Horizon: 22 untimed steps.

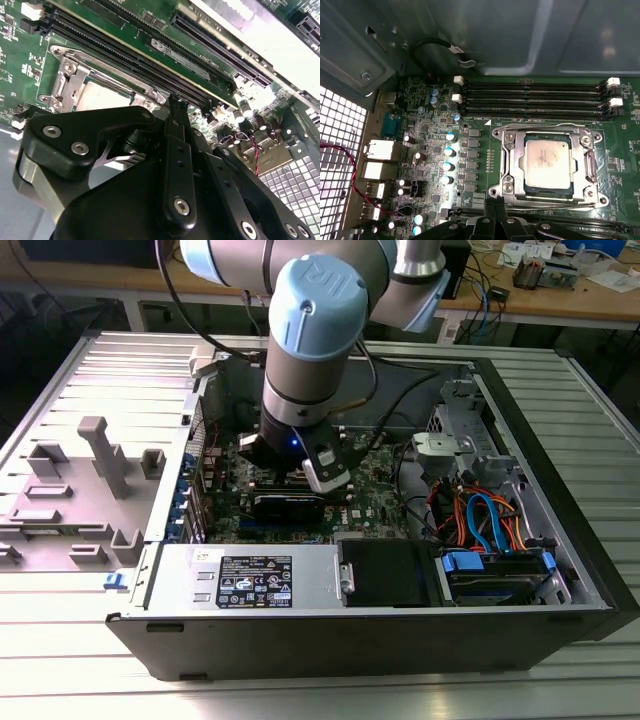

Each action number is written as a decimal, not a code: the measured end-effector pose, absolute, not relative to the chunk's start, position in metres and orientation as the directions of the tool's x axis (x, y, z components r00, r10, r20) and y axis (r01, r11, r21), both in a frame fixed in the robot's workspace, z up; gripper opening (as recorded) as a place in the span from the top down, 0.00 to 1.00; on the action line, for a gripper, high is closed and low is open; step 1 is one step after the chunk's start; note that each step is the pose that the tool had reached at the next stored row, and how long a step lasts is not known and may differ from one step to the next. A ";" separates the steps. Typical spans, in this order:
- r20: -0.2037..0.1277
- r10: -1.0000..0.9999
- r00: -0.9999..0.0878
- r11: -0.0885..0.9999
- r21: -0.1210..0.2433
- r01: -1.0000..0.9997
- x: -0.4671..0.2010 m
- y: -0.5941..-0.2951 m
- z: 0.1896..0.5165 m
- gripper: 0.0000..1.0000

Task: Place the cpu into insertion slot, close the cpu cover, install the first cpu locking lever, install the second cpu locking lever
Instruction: 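Install the second cpu locking lever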

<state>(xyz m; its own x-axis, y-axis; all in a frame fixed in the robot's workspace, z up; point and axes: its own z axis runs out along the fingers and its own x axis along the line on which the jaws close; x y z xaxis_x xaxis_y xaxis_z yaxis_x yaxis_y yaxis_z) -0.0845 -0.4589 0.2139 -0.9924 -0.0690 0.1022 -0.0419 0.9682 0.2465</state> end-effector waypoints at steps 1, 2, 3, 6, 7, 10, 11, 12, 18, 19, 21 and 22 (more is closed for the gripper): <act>0.101 -0.069 -0.992 0.969 0.244 -0.042 -0.085 -0.459 0.214 0.89; 0.100 -0.068 -0.993 0.970 0.241 -0.042 -0.085 -0.458 0.214 0.89; 0.099 -0.068 -0.993 0.971 0.236 -0.043 -0.086 -0.458 0.214 0.89; 0.097 -0.068 -0.993 0.972 0.233 -0.043 -0.087 -0.457 0.214 0.89; 0.096 -0.067 -0.993 0.972 0.232 -0.044 -0.087 -0.456 0.214 0.89; 0.095 -0.067 -0.993 0.972 0.232 -0.044 -0.087 -0.455 0.213 0.89; 0.095 -0.067 -0.993 0.972 0.231 -0.044 -0.087 -0.455 0.213 0.89; 0.095 -0.067 -0.993 0.972 0.231 -0.044 -0.087 -0.454 0.213 0.89; 0.093 -0.067 -0.993 0.973 0.225 -0.044 -0.088 -0.451 0.211 0.89; 0.093 -0.067 -0.993 0.973 0.225 -0.044 -0.088 -0.450 0.211 0.89; 0.093 -0.067 -0.993 0.973 0.225 -0.045 -0.089 -0.450 0.210 0.89; 0.093 -0.067 -0.993 0.973 0.225 -0.045 -0.089 -0.450 0.210 0.89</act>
<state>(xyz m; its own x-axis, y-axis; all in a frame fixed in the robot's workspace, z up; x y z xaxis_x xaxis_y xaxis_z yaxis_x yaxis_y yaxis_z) -0.0889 -0.4504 0.2098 -0.9935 -0.0668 0.0925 -0.0445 0.9734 0.2246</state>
